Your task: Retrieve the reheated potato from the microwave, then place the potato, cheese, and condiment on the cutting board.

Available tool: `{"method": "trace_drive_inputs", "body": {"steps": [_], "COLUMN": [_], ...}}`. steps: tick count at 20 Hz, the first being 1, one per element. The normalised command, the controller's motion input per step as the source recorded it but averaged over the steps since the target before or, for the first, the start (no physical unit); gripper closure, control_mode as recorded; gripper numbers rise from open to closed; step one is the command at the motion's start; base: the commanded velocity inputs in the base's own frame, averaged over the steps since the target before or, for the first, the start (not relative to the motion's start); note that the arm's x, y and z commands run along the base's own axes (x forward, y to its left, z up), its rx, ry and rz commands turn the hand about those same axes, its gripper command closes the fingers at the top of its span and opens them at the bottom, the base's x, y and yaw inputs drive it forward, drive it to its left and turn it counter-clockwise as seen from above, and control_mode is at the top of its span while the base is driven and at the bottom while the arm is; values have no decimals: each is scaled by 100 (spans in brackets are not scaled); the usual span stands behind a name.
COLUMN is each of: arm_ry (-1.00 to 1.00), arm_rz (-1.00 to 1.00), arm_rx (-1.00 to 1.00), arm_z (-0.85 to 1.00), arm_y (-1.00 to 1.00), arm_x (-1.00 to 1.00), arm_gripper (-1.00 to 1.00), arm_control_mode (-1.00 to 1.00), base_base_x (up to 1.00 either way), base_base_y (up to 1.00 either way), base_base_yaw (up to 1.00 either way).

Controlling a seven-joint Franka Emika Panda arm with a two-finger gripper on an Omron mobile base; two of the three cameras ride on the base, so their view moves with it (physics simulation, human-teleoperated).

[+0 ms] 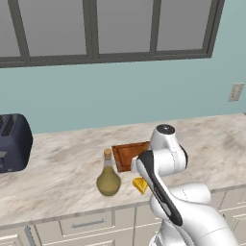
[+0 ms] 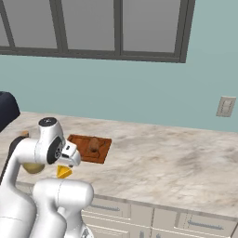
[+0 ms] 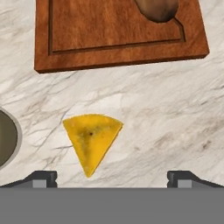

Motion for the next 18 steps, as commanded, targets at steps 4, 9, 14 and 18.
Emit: {"method": "trace_drive_inputs", "body": {"steps": [4,9,14,18], "arm_ry": [1,0,0,0], "arm_rz": [5,9,8,7], "arm_rx": [-3,0,0,0], "arm_z": [-13,-11,-15,-17], "arm_y": [9,0,0,1], "arm_x": [9,2,4,2], "arm_gripper": [-100,-100,-100,-100], "arm_control_mode": [-100,-100,-100,-100], "base_base_x": [0,0,0,0], "base_base_y": [0,0,0,0], "base_base_yaw": [0,0,0,0]}}
